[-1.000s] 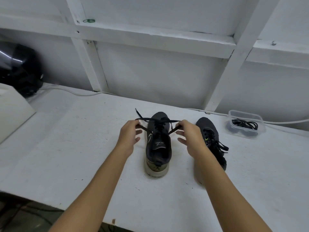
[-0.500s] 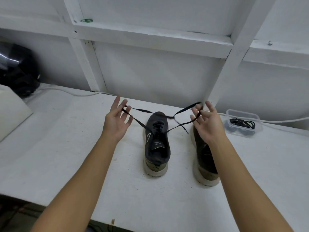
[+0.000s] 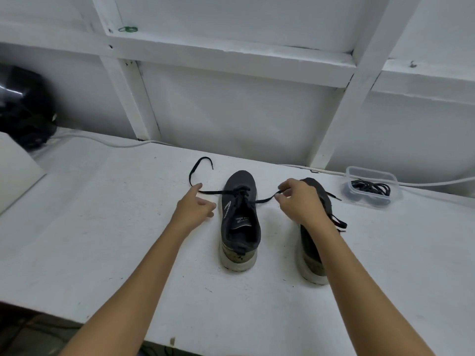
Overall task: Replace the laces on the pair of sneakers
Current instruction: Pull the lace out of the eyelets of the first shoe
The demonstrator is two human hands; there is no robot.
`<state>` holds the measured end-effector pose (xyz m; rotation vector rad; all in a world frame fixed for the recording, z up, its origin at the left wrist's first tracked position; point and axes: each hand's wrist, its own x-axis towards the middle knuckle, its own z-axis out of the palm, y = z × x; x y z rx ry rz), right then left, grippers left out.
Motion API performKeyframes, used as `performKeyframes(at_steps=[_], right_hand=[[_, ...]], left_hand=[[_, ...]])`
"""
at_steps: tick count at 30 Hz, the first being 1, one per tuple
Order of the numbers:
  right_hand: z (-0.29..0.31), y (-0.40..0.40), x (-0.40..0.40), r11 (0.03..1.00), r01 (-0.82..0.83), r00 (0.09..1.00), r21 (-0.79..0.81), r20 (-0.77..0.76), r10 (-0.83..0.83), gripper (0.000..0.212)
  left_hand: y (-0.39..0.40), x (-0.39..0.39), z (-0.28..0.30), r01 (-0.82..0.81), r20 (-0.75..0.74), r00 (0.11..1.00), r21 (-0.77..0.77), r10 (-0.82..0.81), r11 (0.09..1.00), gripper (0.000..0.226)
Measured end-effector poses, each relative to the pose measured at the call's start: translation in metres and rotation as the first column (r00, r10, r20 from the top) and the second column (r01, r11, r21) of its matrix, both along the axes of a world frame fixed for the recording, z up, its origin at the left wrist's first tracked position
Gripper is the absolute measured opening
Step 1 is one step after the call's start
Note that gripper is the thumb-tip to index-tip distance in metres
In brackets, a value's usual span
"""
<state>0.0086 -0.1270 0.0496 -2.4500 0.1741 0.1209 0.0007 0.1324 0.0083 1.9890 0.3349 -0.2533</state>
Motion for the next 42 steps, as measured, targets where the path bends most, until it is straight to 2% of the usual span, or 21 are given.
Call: performKeyframes(at_steps=[2,4,7,9,13,20,22,24,26,29,31,34,36,38,40,42], right_hand=[[0.001,0.011,-0.011,0.994,-0.082,0.995,0.076,-0.046,0.086,0.015],[-0.003,0.019,-0.022,0.979,-0.120,0.988,0.163,-0.078,0.134,0.018],[-0.011,0.028,-0.039,0.953,-0.096,0.992,0.289,-0.054,0.116,0.022],[-0.020,0.033,-0.049,0.920,-0.047,0.996,0.388,-0.053,0.073,0.023],[-0.041,0.046,-0.066,0.876,-0.026,1.000,0.481,0.012,0.023,0.027],[-0.050,0.064,-0.079,0.811,0.021,0.996,0.585,0.057,-0.067,0.024],[-0.051,0.065,-0.081,0.790,0.035,0.995,0.612,0.051,-0.084,0.027],[-0.053,0.065,-0.080,0.767,0.043,0.996,0.641,0.036,-0.087,0.028],[-0.052,0.065,-0.079,0.750,0.041,0.997,0.661,0.028,-0.079,0.029],[-0.049,0.068,-0.080,0.744,0.031,0.998,0.667,0.019,-0.058,0.029],[-0.047,0.069,-0.081,0.737,0.040,0.998,0.675,0.003,-0.056,0.028],[-0.043,0.067,-0.079,0.758,0.054,0.998,0.650,-0.025,-0.049,0.023],[-0.036,0.065,-0.080,0.742,0.073,0.997,0.666,-0.074,-0.032,0.017],[-0.029,0.065,-0.082,0.728,0.066,0.993,0.683,-0.116,0.018,0.027],[-0.024,0.064,-0.081,0.777,0.039,0.989,0.628,-0.135,0.059,0.046],[-0.018,0.059,-0.076,0.833,0.014,0.988,0.552,-0.136,0.073,0.049]], left_hand=[[-0.004,-0.005,0.003,-0.019,0.019,1.000,0.039,0.019,0.999,0.031],[-0.007,-0.008,0.004,0.032,0.009,0.999,-0.031,-0.031,0.999,0.015],[-0.010,-0.012,0.008,0.167,-0.003,0.986,-0.112,-0.168,0.980,0.019],[-0.013,-0.014,0.009,0.209,-0.004,0.977,-0.114,-0.211,0.971,0.019],[-0.017,-0.015,0.006,0.214,0.035,0.977,-0.054,-0.212,0.975,0.013],[-0.026,-0.008,0.019,0.179,0.098,0.978,0.069,-0.186,0.981,0.017],[-0.028,-0.009,0.015,0.193,0.088,0.977,0.020,-0.194,0.981,0.018],[-0.025,-0.013,0.009,0.213,0.062,0.976,-0.110,-0.208,0.971,0.019],[-0.020,-0.018,0.003,0.253,0.068,0.967,-0.167,-0.244,0.953,0.016],[-0.018,-0.020,-0.004,0.256,0.108,0.964,-0.127,-0.244,0.958,0.012],[-0.023,-0.020,-0.001,0.204,0.121,0.974,-0.117,-0.190,0.972,0.012],[-0.026,-0.019,0.005,0.057,0.074,0.996,-0.210,-0.043,0.976,0.015],[-0.023,-0.019,0.007,0.041,0.051,0.998,-0.245,-0.029,0.969,0.017],[-0.021,-0.020,0.007,0.043,0.041,0.999,-0.282,-0.033,0.958,0.018],[-0.023,-0.021,0.008,0.034,0.033,0.999,-0.316,-0.025,0.948,0.018],[-0.027,-0.022,0.007,0.032,0.026,0.999,-0.359,-0.025,0.933,0.018]])
